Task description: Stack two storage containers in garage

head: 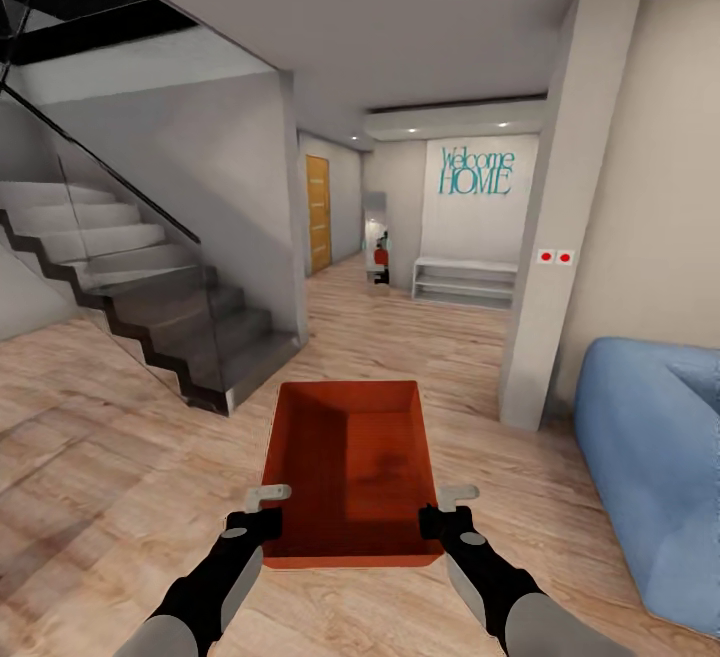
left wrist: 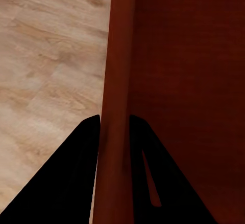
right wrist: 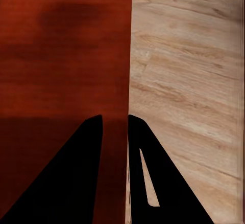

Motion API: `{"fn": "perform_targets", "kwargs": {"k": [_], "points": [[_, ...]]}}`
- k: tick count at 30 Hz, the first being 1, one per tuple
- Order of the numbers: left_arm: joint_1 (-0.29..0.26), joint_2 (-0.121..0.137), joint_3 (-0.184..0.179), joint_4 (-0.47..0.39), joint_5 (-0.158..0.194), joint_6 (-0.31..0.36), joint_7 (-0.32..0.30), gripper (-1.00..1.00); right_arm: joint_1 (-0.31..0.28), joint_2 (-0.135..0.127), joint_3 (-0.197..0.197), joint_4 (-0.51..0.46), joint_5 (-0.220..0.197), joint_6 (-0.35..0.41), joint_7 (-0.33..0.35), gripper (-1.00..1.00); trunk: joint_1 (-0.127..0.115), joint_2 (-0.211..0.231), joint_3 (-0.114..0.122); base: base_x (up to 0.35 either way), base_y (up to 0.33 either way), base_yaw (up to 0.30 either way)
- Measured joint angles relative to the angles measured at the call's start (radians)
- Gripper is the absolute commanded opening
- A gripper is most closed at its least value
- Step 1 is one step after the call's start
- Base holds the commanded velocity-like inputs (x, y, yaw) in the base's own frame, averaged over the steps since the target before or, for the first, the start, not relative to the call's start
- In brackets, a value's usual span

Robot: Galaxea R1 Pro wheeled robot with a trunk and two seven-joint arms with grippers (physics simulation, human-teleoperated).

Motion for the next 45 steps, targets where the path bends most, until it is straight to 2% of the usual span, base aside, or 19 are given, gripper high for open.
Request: {"fn": "perform_targets", "kwargs": {"k": [13, 45], "points": [[0.0, -0.001, 0.002, 0.0, -0.002, 0.001, 0.0, -1.0, 0.0, -0.001, 0.001, 0.0, -0.001, 0.001, 0.001, -1.0, 0.0, 0.0, 0.0, 0.325, 0.0, -0.226], [0.0, 0.0, 0.001, -0.001, 0.0, 0.002, 0.0, -1.0, 0.0, 0.0, 0.0, 0.0, 0.0, 0.001, 0.0, -1.0, 0.0, 0.0, 0.0, 0.325, 0.0, -0.004]]}}
